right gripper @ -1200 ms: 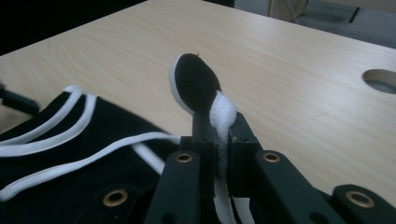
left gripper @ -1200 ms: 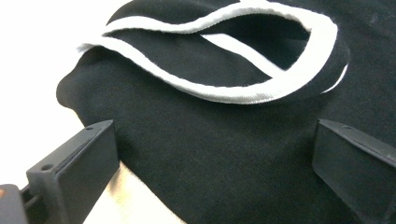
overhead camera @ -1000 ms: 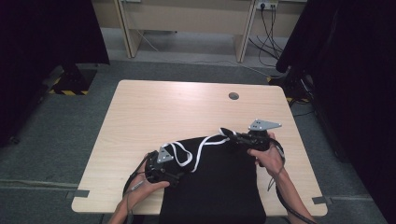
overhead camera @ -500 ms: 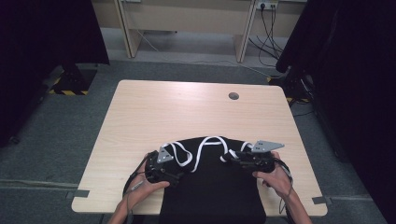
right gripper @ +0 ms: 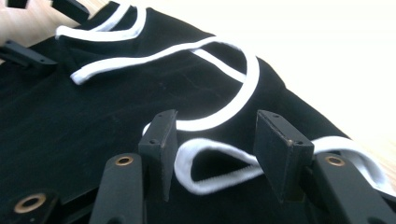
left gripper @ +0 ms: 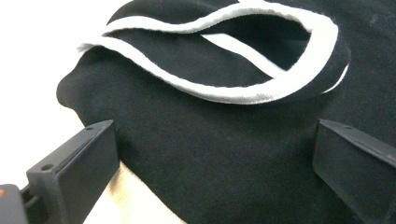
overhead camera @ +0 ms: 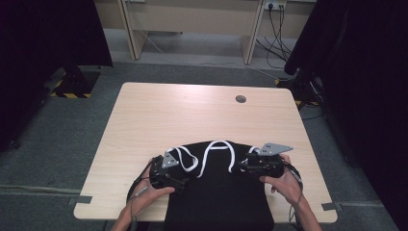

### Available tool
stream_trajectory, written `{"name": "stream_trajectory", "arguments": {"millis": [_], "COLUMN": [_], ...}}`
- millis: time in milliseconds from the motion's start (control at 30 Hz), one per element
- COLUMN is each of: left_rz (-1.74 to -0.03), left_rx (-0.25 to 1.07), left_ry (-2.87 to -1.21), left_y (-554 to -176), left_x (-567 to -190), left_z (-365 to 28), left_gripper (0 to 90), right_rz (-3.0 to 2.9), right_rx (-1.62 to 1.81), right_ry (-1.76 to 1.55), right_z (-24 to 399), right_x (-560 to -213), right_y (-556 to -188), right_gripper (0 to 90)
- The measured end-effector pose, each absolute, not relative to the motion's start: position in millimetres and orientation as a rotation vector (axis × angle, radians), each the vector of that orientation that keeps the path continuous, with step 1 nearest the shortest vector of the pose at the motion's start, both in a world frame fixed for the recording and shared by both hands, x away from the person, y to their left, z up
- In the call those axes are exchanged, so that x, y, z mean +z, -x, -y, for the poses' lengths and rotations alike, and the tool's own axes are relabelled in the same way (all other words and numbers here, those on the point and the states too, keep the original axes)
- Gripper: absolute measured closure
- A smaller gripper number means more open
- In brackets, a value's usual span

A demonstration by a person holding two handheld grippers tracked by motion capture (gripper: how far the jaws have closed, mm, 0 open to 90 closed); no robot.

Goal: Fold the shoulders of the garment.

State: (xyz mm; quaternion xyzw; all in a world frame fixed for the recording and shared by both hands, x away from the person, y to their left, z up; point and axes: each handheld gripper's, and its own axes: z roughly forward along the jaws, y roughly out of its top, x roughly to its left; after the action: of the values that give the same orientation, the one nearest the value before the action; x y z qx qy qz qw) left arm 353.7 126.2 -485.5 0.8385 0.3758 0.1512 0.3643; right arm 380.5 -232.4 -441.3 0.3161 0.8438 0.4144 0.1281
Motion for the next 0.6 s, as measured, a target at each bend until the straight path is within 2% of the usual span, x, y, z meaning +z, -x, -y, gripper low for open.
{"name": "stream_trajectory", "arguments": {"millis": [300,367,433,600], "left_rz": [-0.967,-0.967,-0.967,-0.969], "left_rx": [0.389,0.389,0.389,0.389], "left_ry": [-2.157,-2.157,-2.157,-2.157], "left_y": [-353,-353,-353,-353], "left_x": [-486,-486,-486,-486], "left_z": [-126,-126,-126,-126], "left_gripper": [0.2,0.2,0.2,0.2], "right_rz": [-2.541,-2.521,-2.515,-2.392], "right_rx": [1.023,1.056,1.057,1.148], "right_ry": [-0.859,-0.868,-0.867,-0.954], "right_z": [225,228,230,250], "right_x": [-468,-470,-468,-451], "right_y": [-376,-373,-371,-367], "right_gripper": [57.6,57.1,52.0,48.4]}}
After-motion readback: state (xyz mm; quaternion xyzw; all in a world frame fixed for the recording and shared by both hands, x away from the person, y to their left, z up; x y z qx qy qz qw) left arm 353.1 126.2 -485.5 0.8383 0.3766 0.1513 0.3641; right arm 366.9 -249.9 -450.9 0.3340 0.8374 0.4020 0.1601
